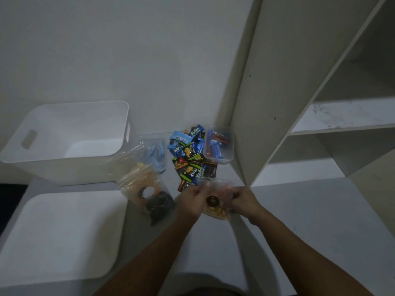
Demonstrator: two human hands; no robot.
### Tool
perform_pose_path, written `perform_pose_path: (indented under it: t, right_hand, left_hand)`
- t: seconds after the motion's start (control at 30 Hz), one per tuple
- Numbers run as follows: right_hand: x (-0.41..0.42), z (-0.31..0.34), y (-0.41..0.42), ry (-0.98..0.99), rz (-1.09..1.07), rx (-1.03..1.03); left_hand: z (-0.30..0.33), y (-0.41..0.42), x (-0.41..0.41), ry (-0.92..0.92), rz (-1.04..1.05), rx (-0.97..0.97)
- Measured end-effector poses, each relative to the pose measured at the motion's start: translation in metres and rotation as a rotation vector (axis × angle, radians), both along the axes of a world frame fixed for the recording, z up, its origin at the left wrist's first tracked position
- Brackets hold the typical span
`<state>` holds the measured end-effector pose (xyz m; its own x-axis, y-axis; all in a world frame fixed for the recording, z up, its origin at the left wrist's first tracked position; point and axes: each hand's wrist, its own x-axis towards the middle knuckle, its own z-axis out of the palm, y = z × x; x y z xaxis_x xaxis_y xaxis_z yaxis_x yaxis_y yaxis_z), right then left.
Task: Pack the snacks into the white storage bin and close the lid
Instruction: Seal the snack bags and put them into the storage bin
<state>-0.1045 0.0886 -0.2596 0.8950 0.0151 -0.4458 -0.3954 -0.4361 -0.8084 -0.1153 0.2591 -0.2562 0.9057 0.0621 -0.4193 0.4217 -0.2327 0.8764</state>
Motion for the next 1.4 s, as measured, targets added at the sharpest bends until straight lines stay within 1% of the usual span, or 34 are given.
perform_pose_path:
  t: [0.07,0.1,0.23,0.3,0.37,0.43,0.57,0.67,0.77,0.87,0.93,1.0,1.1,1.23,1.3,1.4]
  right_hand:
    - [-0.004,0.002,0.008,-0.082,0.073,-0.051]
    - [-0.006,0.002,0.012,-0.113,0.103,-0.064]
    - [-0.016,0.011,0.028,-0.158,0.208,-0.059]
    - [-0.019,0.021,0.035,-0.143,0.197,-0.015]
    - [-0.02,0.034,0.04,-0.097,0.132,0.056]
    - [-0.019,0.042,0.042,-0.1,0.093,0.079]
    - [-0.017,0.046,0.05,-0.244,0.182,-0.173]
    - [-0.015,0.05,0.059,-0.349,0.119,-0.346]
    - [-0.013,0.057,0.068,-0.422,0.093,-0.406]
    - [-0.01,0.068,0.072,-0.419,0.18,-0.396]
    - [-0.007,0.078,0.072,-0.409,0.212,-0.369]
    - [-0.005,0.089,0.075,-0.409,0.24,-0.33]
    - [-0.004,0.104,0.08,-0.432,0.285,-0.25]
    - [-0.005,0.117,0.087,-0.438,0.26,-0.179]
    - [-0.005,0.121,0.091,-0.438,0.265,-0.171]
    - [-0.003,0.12,0.098,-0.472,0.236,-0.182]
  left_hand:
    - [0.007,0.006,0.001,-0.028,0.139,-0.044]
    - [0.01,0.009,0.001,-0.022,0.169,-0.066]
    - [0.015,0.019,0.003,0.018,0.174,-0.086]
    - [0.017,0.024,0.001,0.027,0.175,-0.101]
    - [0.018,0.028,-0.001,0.015,0.191,-0.115]
    - [0.019,0.032,-0.004,-0.003,0.188,-0.123]
    - [0.027,0.037,-0.012,-0.068,0.109,-0.142]
    - [0.028,0.044,-0.016,-0.098,0.064,-0.093]
    - [0.034,0.053,-0.017,-0.132,0.021,-0.077]
    - [0.042,0.064,-0.015,-0.178,-0.004,-0.088]
    - [0.044,0.073,-0.011,-0.244,-0.022,-0.07]
    - [0.046,0.082,-0.008,-0.323,-0.027,-0.024]
    - [0.054,0.091,-0.003,-0.432,0.022,0.054]
    - [0.065,0.1,0.003,-0.486,0.011,0.069]
    - [0.069,0.105,0.008,-0.525,0.017,0.107]
    - [0.073,0.109,0.011,-0.519,0.025,0.089]
